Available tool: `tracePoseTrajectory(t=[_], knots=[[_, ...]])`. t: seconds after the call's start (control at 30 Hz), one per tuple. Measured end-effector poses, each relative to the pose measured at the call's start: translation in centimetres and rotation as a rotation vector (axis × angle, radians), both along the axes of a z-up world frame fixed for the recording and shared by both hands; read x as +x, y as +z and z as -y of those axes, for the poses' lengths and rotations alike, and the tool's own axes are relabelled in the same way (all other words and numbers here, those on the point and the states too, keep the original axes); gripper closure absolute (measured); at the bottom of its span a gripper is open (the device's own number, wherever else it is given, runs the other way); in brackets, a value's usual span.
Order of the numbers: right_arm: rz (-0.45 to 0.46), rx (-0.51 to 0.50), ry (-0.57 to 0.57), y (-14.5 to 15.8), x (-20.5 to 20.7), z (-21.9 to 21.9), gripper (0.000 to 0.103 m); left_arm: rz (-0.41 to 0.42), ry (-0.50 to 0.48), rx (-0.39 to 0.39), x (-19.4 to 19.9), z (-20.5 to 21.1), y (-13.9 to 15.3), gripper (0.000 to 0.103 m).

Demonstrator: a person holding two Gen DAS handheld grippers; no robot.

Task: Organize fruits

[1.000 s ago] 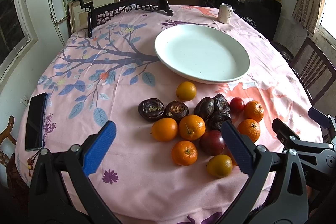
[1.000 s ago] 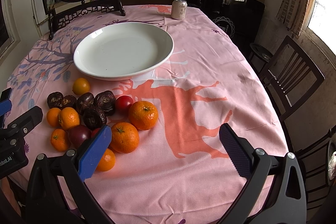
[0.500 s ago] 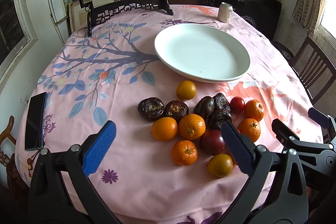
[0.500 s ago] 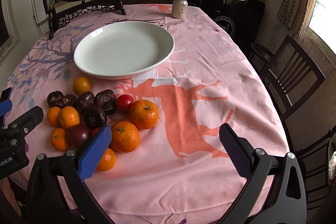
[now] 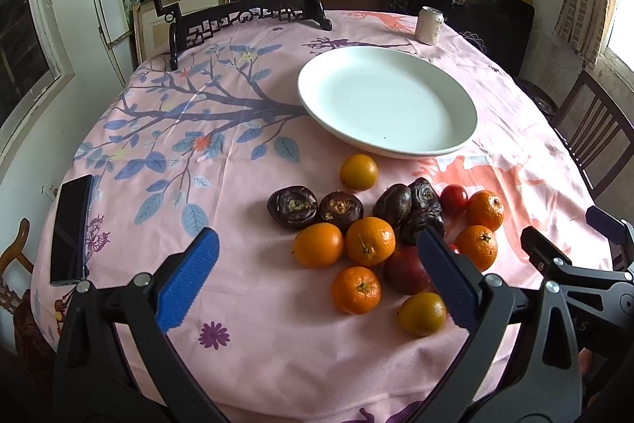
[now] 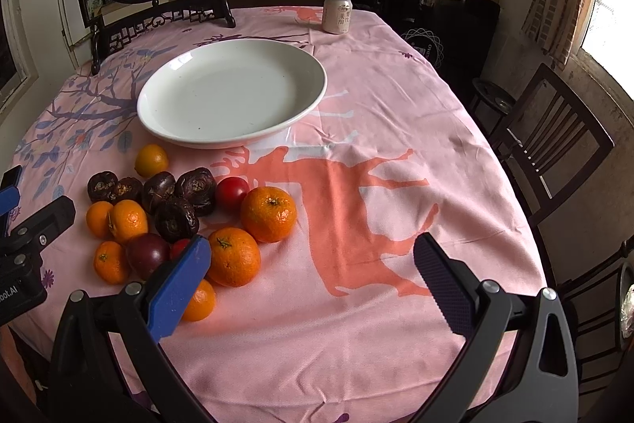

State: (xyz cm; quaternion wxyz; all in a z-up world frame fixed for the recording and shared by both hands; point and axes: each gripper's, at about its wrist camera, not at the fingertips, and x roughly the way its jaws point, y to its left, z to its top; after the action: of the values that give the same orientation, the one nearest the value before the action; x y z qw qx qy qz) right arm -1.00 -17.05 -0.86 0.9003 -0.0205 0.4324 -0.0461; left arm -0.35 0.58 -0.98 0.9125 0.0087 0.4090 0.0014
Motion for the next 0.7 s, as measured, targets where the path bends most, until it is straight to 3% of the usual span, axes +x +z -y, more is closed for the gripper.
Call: tracePoseTrajectory(t=[0.07,0.17,0.23,0.27,0.3,0.37,0.67,0.7], knots=[[0.004,0.012,0.022,0.0,-0.3,0.1,0.001,-0.004,0.018,0.001,-0.3,-0.9,-0.2,0.002],[0.004,0.117,0.151,-0.8,-1.6,-0.1,0.001,-0.020,0.038,-0.004,-0.8,-2.4,-0.6,0.002],[-0.007,0.183,0.211,-1.6,-2.4,-0.5,0.017,-0.032,0.048,0.000,-1.5,-3.2,-1.2,0.002],[-0.032,0.198,0.235,-2.2,-2.6,-0.8,0.036,-0.039,0.052,0.005,-1.8,-3.4,-1.5,0.002],[-0.063,0.221,0.255,-2.9,-2.6,-1.2,0.047,-0.049,0.055,0.009,-2.2,-3.7,-1.9,0.002],[-0.106,0.263,0.280,-4.1,-2.4,-1.7,0.059,-0.065,0.057,0.010,-2.6,-4.0,-2.6,0.002],[-0.147,0.336,0.353,-6.0,-0.2,-3.7,0.061,-0.140,0.021,-0.006,-2.7,-3.7,-4.7,0.002],[-0.153,0.343,0.356,-6.2,0.0,-3.9,0.066,-0.139,0.016,-0.002,-2.7,-3.5,-4.7,0.002]])
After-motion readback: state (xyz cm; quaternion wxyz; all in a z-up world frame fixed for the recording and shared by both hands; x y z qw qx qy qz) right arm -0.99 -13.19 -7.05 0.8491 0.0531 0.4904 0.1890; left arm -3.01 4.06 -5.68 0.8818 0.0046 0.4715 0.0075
